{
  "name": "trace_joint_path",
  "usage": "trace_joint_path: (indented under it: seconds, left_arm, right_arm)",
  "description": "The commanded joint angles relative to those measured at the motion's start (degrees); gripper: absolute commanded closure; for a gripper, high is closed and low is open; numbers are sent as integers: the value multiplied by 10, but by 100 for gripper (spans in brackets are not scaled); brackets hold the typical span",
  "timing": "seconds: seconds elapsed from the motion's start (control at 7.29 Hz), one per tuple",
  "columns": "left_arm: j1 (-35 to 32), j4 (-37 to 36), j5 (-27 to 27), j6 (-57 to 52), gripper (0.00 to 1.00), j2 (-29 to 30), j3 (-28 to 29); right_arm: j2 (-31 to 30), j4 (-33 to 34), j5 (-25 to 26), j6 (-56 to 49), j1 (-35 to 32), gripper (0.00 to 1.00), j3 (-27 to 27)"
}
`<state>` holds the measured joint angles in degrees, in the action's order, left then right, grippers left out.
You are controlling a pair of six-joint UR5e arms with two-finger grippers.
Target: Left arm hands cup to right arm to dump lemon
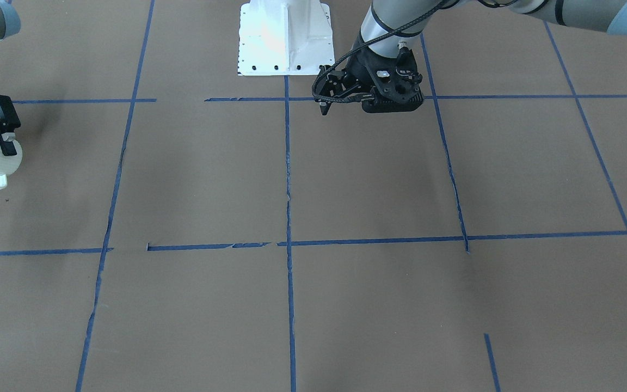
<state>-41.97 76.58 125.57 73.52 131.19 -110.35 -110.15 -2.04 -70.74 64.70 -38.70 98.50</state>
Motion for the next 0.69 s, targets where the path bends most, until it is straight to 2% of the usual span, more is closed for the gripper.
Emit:
trace_joint_path:
  seconds: [0.0, 0.27, 0.41, 0.55]
  left_arm:
    - [0, 3, -2, 5, 0, 0, 0]
    - [0, 3, -2, 5, 0, 0, 0]
    - [0, 3, -2, 5, 0, 0, 0]
    - [0, 3, -2, 6, 0, 1, 0]
  right_arm:
    - [-25, -16, -102, 78, -78, 91, -7]
    - [-53, -90, -155, 152, -129, 92, -50]
    - [-46, -128, -238, 161, -205, 92, -103]
    - [-45, -130, -331, 169, -283, 91, -115]
